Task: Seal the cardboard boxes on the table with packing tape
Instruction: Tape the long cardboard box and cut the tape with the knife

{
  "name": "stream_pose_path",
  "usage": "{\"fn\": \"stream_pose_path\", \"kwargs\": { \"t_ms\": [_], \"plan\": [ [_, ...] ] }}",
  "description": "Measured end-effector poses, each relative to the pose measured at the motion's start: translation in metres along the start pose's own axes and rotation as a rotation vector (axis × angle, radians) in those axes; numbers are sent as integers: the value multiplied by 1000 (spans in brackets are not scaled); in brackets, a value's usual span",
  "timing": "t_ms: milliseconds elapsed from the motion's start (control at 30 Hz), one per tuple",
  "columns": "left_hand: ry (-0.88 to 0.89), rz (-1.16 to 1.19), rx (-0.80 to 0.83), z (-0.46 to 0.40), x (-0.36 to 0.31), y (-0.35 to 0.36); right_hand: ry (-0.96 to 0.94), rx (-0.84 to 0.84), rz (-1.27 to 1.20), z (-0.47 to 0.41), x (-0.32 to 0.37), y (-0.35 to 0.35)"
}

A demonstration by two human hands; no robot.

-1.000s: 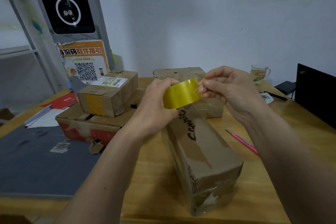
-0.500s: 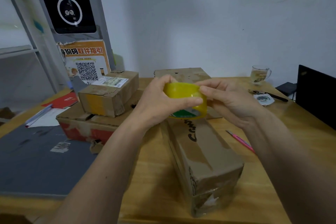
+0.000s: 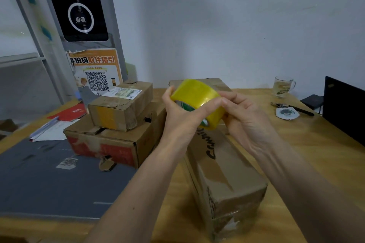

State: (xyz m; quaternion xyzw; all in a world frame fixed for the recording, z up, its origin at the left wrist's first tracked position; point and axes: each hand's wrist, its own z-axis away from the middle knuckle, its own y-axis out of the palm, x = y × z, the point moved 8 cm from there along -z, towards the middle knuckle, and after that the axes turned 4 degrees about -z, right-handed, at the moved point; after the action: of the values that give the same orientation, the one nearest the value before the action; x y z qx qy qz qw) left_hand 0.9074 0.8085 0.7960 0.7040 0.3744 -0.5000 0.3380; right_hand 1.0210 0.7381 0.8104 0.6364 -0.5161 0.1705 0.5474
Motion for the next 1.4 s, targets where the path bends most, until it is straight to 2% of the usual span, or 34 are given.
{"fn": "stream_pose_path", "kwargs": {
  "t_ms": [233, 267, 333, 400, 500, 767, 900, 1033, 1200, 1400],
  "plan": [
    [189, -326, -9, 5, -20, -13, 218, 256, 37, 11, 4, 12],
    [214, -379, -4, 7, -23, -12, 211, 265, 115, 11, 5, 16],
    [264, -454, 17, 9, -26, -9, 137, 184, 415, 7, 6, 24],
    [306, -477, 48, 12, -29, -5, 49, 62, 544, 4, 9, 29],
    [339, -515, 75, 14, -33, -2, 40, -1, 460, 3, 10, 28],
    [272, -436, 128, 13, -27, -7, 143, 210, 460, 12, 7, 37],
    [305, -506, 101, 14, -30, -5, 49, 100, 605, 11, 10, 34],
    [361, -553, 66, 16, -37, -3, -10, 51, 648, 11, 14, 35],
    [360, -566, 75, 17, -36, -4, -12, 74, 708, 9, 13, 33],
    [333, -560, 102, 17, -34, -6, 33, 170, 640, 12, 8, 35]
  ]
}}
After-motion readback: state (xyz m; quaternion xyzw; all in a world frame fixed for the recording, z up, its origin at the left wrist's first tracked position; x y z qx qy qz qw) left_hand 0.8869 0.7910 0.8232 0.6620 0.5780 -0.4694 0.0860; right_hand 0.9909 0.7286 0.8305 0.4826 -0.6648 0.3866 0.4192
